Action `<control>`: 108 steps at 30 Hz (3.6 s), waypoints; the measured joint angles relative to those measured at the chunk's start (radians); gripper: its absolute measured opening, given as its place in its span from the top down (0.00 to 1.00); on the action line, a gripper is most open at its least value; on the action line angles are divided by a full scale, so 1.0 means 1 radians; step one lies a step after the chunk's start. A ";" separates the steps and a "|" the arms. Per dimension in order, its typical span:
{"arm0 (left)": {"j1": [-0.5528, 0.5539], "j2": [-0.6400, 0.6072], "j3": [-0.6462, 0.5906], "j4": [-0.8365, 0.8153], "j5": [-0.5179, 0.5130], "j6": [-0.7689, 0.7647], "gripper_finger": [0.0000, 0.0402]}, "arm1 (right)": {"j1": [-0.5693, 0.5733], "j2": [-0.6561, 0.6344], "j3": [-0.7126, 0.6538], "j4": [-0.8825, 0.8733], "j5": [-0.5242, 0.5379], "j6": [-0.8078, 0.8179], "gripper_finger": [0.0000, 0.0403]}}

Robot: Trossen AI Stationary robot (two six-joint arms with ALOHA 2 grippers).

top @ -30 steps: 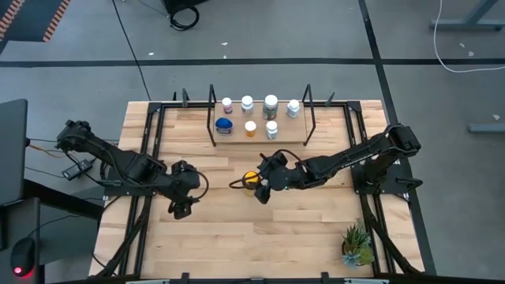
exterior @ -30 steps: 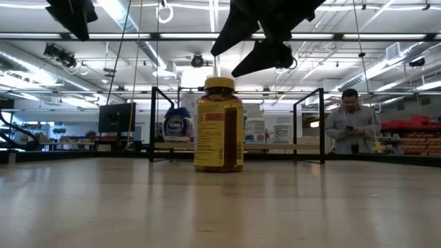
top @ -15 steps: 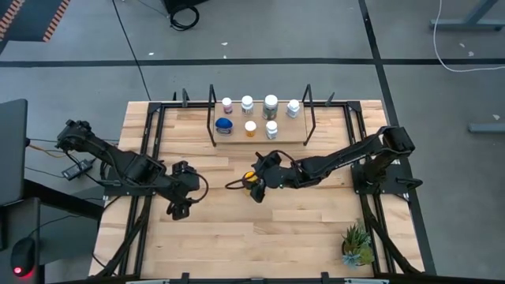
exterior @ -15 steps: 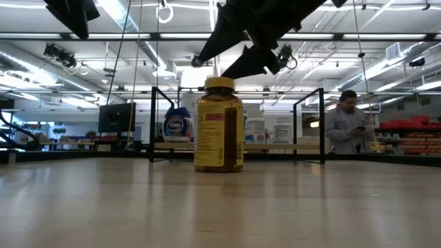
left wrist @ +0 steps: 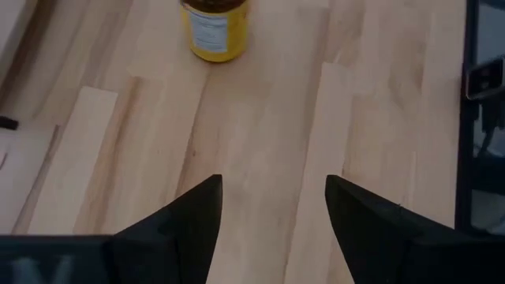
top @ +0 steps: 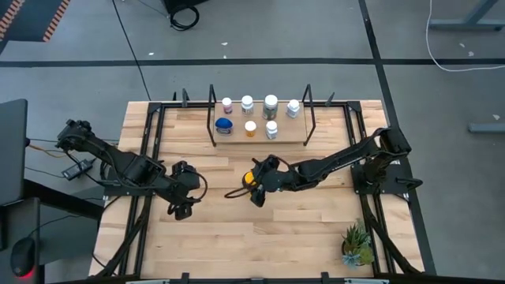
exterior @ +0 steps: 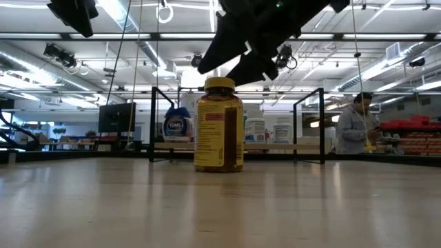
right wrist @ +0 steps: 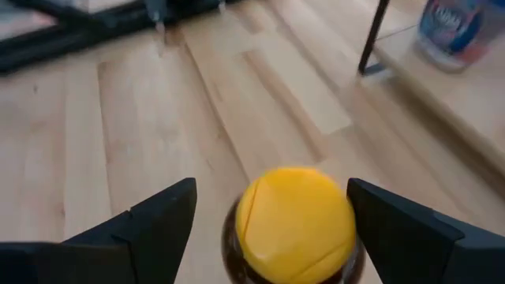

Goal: Pick and place medicine bottles onto shelf by color
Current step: Put the yellow pill bottle on the shelf

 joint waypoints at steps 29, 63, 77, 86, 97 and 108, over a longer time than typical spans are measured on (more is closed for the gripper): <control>0.003 0.000 0.000 0.016 -0.089 -0.226 0.42 | 0.002 0.018 -0.002 -0.044 0.011 -0.046 0.35; 0.001 0.002 0.000 0.037 -0.163 -0.292 0.42 | -0.212 -0.322 -0.002 -0.600 0.333 0.255 0.43; 0.001 0.002 0.000 0.041 -0.163 -0.318 0.42 | -0.322 -0.322 -0.002 -0.711 0.424 0.444 0.42; 0.001 0.002 0.000 0.041 -0.163 -0.317 0.42 | -0.363 -0.322 -0.015 -0.696 0.423 0.484 0.42; 0.001 0.002 0.000 0.041 -0.163 -0.318 0.42 | -0.358 -0.321 -0.068 -0.693 0.395 0.558 0.42; 0.001 0.002 0.000 0.041 -0.163 -0.317 0.42 | -0.371 -0.321 -0.068 -0.661 0.440 0.546 0.42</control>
